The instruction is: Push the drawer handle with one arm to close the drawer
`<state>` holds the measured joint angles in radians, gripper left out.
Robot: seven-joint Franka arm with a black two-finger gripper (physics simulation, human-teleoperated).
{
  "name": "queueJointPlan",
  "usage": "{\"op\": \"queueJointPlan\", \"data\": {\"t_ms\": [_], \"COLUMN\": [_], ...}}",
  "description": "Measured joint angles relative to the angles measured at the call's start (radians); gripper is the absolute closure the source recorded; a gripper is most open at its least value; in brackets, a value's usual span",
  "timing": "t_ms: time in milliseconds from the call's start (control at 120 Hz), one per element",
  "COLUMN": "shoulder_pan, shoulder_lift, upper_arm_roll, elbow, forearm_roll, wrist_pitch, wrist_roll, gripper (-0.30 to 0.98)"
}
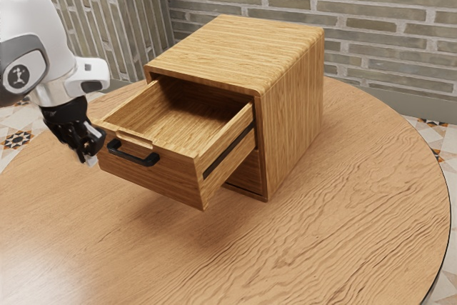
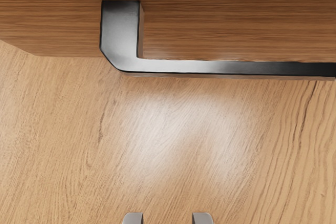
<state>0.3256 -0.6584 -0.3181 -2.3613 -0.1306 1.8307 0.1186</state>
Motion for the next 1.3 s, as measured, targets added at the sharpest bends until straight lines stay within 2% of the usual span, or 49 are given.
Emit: {"op": "queueJointPlan", "data": {"t_ms": [192, 500, 1025, 1300], "shoulder_pan": [-0.014, -0.041, -0.030, -0.041], "shoulder_lift": [-0.004, -0.001, 0.227, 0.323], "upper_arm_roll": [-0.003, -0.017, -0.059, -0.062], "elbow": [-0.020, -0.046, 0.075, 0.164], "forearm_roll": [-0.003, -0.004, 0.014, 0.051], "wrist_pitch": [0.053, 0.077, 0.110, 0.117], "wrist_roll": [0.037, 0.073, 0.102, 0.107], "gripper": [0.75, 0.78, 0.78, 0.78]}}
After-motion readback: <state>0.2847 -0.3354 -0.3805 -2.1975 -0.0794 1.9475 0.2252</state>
